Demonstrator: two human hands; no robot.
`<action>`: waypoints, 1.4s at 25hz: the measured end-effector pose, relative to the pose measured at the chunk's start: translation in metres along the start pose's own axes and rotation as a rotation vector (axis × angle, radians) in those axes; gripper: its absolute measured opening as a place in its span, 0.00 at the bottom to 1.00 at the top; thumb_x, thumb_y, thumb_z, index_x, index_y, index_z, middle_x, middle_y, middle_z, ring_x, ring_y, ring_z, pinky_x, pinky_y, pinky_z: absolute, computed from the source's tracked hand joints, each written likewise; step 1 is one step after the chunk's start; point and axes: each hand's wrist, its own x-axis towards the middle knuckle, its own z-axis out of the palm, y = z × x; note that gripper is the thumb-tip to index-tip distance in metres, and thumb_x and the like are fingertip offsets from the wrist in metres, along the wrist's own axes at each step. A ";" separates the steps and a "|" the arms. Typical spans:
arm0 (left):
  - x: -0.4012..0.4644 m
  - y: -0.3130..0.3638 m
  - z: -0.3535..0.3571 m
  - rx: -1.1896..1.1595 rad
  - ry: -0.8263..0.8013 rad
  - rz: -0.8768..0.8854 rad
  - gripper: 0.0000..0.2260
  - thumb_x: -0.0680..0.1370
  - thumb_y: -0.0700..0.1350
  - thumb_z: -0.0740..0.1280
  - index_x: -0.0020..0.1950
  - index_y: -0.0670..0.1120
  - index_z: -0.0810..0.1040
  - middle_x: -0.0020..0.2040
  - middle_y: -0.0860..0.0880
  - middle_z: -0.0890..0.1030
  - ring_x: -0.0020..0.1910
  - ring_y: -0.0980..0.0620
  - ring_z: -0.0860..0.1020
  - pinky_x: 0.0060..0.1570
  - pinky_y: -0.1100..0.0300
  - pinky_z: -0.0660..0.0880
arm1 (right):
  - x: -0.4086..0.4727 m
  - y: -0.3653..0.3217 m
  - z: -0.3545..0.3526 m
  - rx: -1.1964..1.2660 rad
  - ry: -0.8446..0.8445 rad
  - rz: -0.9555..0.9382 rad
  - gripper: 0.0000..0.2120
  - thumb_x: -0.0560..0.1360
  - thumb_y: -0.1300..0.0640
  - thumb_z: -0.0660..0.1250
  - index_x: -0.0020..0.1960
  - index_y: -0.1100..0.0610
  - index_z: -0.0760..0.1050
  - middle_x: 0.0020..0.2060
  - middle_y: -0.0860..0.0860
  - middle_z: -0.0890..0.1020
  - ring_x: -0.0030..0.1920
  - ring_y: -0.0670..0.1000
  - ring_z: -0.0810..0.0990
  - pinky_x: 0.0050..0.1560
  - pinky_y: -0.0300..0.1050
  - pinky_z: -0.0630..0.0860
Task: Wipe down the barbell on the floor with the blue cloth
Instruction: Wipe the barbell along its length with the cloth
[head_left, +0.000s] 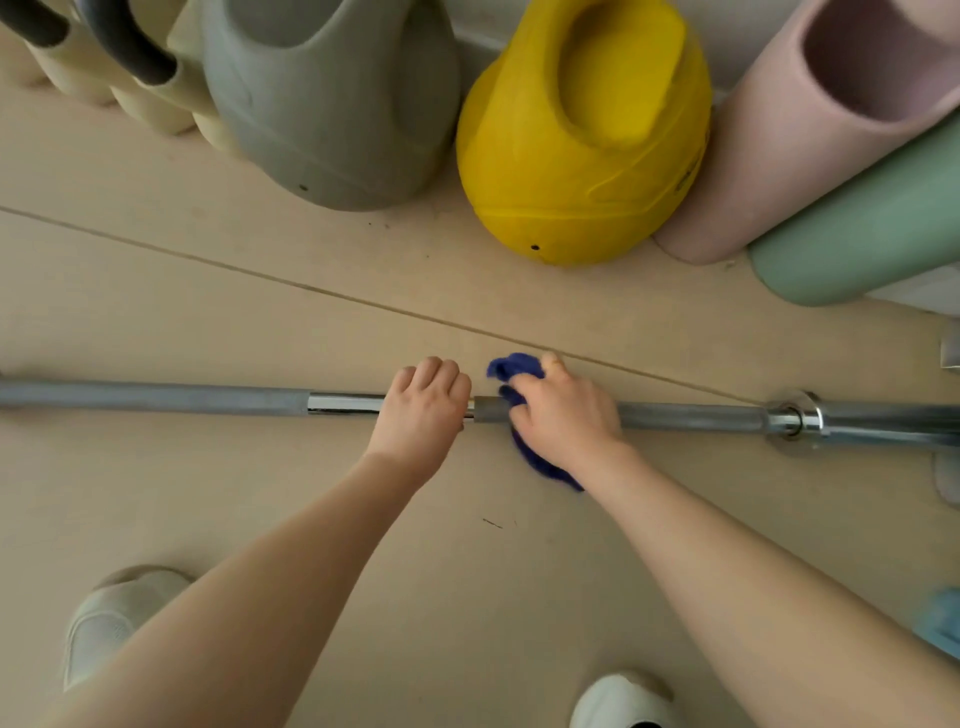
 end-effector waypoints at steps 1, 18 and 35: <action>-0.002 0.001 0.000 0.004 0.002 -0.004 0.20 0.50 0.45 0.81 0.35 0.46 0.76 0.35 0.49 0.78 0.37 0.48 0.79 0.35 0.59 0.72 | -0.004 0.005 0.001 -0.012 0.032 0.075 0.13 0.77 0.52 0.56 0.59 0.52 0.72 0.62 0.57 0.69 0.50 0.62 0.78 0.44 0.48 0.71; 0.021 -0.004 -0.008 -0.086 0.020 -0.142 0.14 0.57 0.44 0.81 0.34 0.44 0.79 0.34 0.47 0.80 0.39 0.44 0.80 0.35 0.57 0.75 | -0.004 -0.010 0.003 0.271 0.109 0.036 0.16 0.78 0.52 0.55 0.63 0.46 0.71 0.61 0.56 0.69 0.51 0.62 0.77 0.48 0.49 0.72; 0.044 -0.002 -0.023 -0.074 -0.171 -0.332 0.15 0.78 0.38 0.56 0.63 0.47 0.72 0.65 0.49 0.71 0.66 0.44 0.62 0.61 0.53 0.61 | -0.007 0.115 -0.006 0.261 0.345 0.469 0.16 0.76 0.55 0.60 0.62 0.48 0.74 0.59 0.60 0.69 0.48 0.67 0.77 0.48 0.54 0.73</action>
